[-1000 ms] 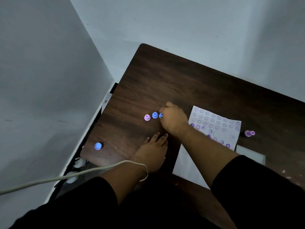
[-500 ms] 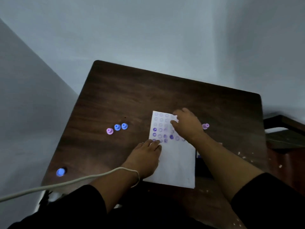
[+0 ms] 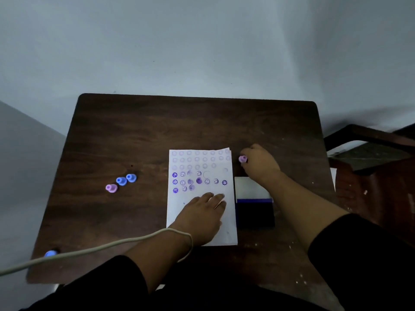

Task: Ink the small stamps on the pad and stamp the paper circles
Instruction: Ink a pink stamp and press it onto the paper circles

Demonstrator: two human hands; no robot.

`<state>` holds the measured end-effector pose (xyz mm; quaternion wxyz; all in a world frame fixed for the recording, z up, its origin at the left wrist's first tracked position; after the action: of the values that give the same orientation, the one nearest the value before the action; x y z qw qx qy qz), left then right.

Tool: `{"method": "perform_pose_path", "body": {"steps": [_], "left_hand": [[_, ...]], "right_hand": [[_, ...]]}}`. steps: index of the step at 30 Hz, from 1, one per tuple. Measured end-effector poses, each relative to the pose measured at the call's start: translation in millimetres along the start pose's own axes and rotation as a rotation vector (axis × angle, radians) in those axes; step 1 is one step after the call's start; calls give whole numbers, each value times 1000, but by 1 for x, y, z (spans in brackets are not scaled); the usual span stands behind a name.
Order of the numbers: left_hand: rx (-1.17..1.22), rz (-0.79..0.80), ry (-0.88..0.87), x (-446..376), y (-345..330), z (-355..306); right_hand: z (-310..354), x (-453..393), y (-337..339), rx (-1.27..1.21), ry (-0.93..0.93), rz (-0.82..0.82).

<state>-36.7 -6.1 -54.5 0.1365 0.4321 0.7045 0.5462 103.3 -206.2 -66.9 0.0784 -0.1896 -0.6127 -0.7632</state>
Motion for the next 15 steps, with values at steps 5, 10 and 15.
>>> {"method": "perform_pose_path", "body": {"steps": [5,10,15], "left_hand": [[-16,15,-20,-10,-3,-12],[-24,12,-63,-20,-6,-26],[-40,15,-117,-29,-5,-38]], "right_hand": [[-5,-1,-4,-79,34,-14],[-25,32,6,-153,59,-36],[-50,77,1,-138,32,50]]}}
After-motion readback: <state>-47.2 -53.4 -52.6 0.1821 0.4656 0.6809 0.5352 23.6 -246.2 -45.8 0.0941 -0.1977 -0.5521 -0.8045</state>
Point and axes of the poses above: each hand's wrist, its own x-axis away from the middle knuckle, its own y-axis out of the back of the hand, z = x × y, the point moved 2 cm from there along -x, towards the middle knuckle, and after that the axes turned 11 degrees about -y, right-handed, at the moved point
